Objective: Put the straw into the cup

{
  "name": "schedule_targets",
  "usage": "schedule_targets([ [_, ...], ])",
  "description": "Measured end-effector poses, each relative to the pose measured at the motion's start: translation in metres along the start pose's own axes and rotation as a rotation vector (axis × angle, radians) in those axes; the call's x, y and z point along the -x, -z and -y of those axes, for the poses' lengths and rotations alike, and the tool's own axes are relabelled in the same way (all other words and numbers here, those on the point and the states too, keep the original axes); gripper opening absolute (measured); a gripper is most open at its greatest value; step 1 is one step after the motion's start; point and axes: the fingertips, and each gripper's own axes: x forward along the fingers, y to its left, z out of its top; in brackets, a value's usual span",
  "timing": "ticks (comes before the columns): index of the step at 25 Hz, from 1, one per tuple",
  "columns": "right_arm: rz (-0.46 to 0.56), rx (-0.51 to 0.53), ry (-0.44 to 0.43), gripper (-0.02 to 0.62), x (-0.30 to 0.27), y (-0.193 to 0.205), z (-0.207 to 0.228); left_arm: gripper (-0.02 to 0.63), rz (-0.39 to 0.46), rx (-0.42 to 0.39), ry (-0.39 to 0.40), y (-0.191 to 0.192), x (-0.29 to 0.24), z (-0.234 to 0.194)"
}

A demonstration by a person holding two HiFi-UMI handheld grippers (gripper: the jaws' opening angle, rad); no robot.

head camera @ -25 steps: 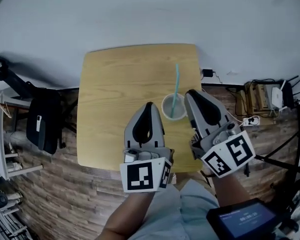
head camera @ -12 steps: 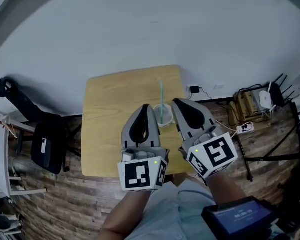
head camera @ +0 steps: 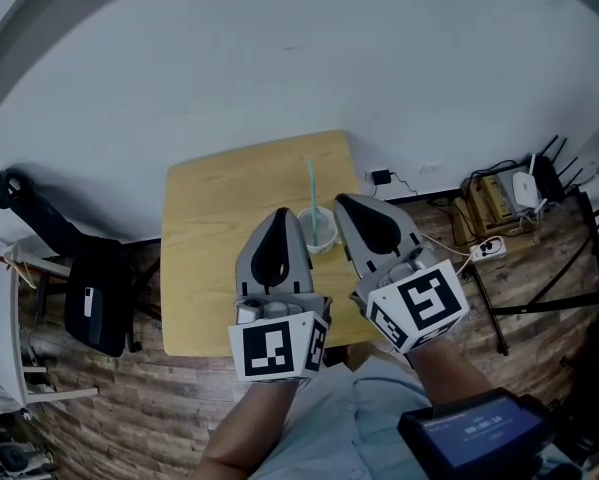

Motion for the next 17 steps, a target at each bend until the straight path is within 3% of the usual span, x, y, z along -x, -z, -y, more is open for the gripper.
schedule_targets([
  [17, 0.030, -0.009, -0.011, -0.002, 0.000, -0.006, 0.013, -0.002, 0.006, -0.005, 0.014, 0.003, -0.012, 0.016],
])
